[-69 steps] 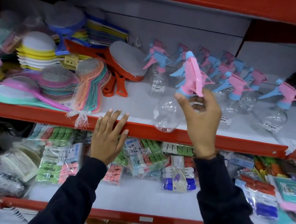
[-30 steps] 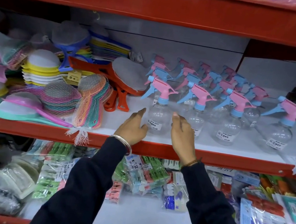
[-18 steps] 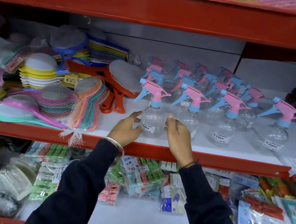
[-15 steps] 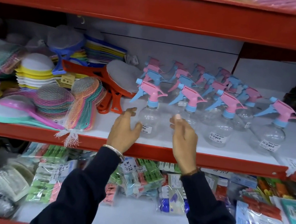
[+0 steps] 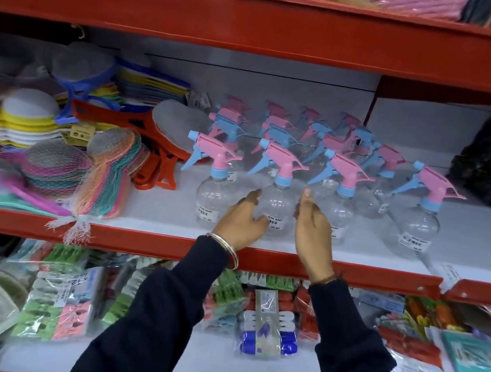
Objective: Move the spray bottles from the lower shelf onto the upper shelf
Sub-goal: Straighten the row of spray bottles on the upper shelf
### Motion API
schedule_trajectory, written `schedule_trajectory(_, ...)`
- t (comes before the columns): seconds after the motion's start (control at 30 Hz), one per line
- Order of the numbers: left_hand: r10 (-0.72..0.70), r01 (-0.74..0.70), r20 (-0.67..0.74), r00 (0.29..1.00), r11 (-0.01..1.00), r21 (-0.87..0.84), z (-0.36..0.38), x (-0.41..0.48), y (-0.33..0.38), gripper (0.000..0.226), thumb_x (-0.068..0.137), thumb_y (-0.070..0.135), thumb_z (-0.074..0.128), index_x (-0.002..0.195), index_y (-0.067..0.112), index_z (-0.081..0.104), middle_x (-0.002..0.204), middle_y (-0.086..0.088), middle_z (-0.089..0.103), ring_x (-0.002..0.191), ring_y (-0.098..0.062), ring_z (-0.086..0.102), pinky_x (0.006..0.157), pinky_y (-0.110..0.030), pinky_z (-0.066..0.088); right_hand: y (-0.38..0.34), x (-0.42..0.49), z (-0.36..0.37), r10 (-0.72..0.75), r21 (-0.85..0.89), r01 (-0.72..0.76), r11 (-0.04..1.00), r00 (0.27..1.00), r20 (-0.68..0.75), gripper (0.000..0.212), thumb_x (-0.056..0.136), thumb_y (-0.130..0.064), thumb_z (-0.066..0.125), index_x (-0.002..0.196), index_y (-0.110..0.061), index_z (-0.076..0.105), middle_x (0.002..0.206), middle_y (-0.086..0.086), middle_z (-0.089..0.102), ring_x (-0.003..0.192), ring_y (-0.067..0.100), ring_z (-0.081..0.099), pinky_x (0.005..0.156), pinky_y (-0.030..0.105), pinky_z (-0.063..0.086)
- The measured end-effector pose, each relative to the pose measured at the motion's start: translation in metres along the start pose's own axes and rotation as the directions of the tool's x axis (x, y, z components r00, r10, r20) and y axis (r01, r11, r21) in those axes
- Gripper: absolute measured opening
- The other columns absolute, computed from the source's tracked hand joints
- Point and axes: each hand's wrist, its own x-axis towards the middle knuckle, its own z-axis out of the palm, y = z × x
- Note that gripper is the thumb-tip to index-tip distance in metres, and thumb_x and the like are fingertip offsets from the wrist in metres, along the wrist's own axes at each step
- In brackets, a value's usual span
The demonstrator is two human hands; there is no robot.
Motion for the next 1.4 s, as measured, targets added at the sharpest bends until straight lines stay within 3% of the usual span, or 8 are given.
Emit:
schedule_trajectory(0.2,0.009,-0.01,-0.075,0.997,1.0,-0.011,0.008,-0.004,-0.002,0.062,0.089,0.022,0.054,0.143,0.018,0.025,0.14,-0.007,0.042,0.115,-0.025,0.052,0.101,-0.041,0.043,0.001,-0.005,-0.009,-0.026,0.05,0.025,0.998,0.999,0.022,0.057,0.095,-0.052,0.025,0.082,-0.007,0.059,0.08,0.015,0.064,0.075,0.022,0.056,0.067,0.03,0.04)
schedule_trajectory(0.37,0.263,-0.322,-0.492,0.83,0.946,-0.039,0.034,-0.026,0.023,0.038,0.086,0.016,0.053,0.124,0.017,0.045,0.123,0.0,0.049,0.111,-0.009,0.048,0.096,-0.029,0.042,0.021,-0.011,-0.037,-0.08,0.215,0.12,0.969,0.98,-0.184,0.057,0.087,-0.064,0.029,0.108,-0.023,0.062,0.109,0.006,0.068,0.104,0.015,0.061,0.09,0.029,0.048)
schedule_trajectory(0.5,0.335,-0.352,-0.217,0.917,0.935,-0.046,0.067,-0.025,0.049,0.041,0.089,0.02,0.054,0.129,0.02,0.042,0.13,0.004,0.045,0.116,-0.007,0.046,0.1,-0.029,0.041,0.034,-0.001,-0.065,-0.068,0.203,0.135,0.97,0.95,-0.304,0.053,0.09,-0.058,0.028,0.114,-0.022,0.059,0.115,-0.005,0.061,0.11,0.007,0.055,0.091,0.017,0.04)
schedule_trajectory(0.67,0.12,-0.122,0.053,0.991,0.992,0.032,0.089,0.007,0.059,0.072,0.089,0.021,0.053,0.147,0.011,0.011,0.153,-0.01,0.02,0.138,-0.024,0.028,0.111,-0.029,0.027,0.039,0.018,-0.084,0.059,0.147,-0.044,0.988,0.994,-0.095,0.057,0.093,-0.056,0.022,0.118,-0.019,0.057,0.109,-0.005,0.056,0.103,0.013,0.051,0.09,0.027,0.035)
schedule_trajectory(1.0,0.078,-0.08,-0.111,0.991,0.997,-0.016,0.106,0.007,0.054,0.064,0.088,0.022,0.055,0.144,0.012,0.025,0.146,-0.009,0.034,0.132,-0.022,0.038,0.11,-0.04,0.035,0.047,0.021,-0.107,0.068,0.155,-0.07,0.985,0.998,0.017,0.064,0.077,-0.078,0.023,0.095,-0.03,0.062,0.112,0.007,0.067,0.106,0.02,0.06,0.1,0.049,0.045)
schedule_trajectory(1.13,0.346,-0.396,-0.459,0.818,0.918,-0.014,0.127,-0.017,0.078,0.039,0.085,0.009,0.053,0.124,0.012,0.046,0.122,0.001,0.046,0.114,-0.006,0.045,0.1,-0.024,0.038,0.058,0.011,-0.13,-0.006,0.238,0.062,0.969,0.973,-0.229,0.053,0.091,-0.057,0.029,0.11,-0.02,0.062,0.12,0.006,0.065,0.111,0.013,0.058,0.101,0.039,0.045)
schedule_trajectory(1.27,0.438,-0.457,-0.259,0.861,0.89,-0.014,0.16,-0.014,0.096,0.034,0.088,0.014,0.051,0.122,0.015,0.05,0.124,0.002,0.049,0.115,-0.006,0.047,0.099,-0.026,0.04,0.073,0.011,-0.16,-0.067,0.209,0.177,0.962,0.893,-0.446,0.044,0.094,-0.045,0.028,0.117,-0.023,0.058,0.119,-0.004,0.062,0.106,-0.006,0.056,0.086,0.009,0.041)
schedule_trajectory(1.4,0.238,-0.234,0.036,0.971,0.968,-0.091,0.184,0.014,0.112,0.051,0.089,0.019,0.053,0.137,0.015,0.035,0.142,-0.005,0.038,0.128,-0.019,0.042,0.106,-0.038,0.039,0.081,0.022,-0.178,0.017,0.15,0.047,0.988,0.916,-0.4,0.051,0.093,-0.054,0.026,0.119,-0.022,0.054,0.119,0.0,0.06,0.107,0.011,0.056,0.087,0.027,0.042)
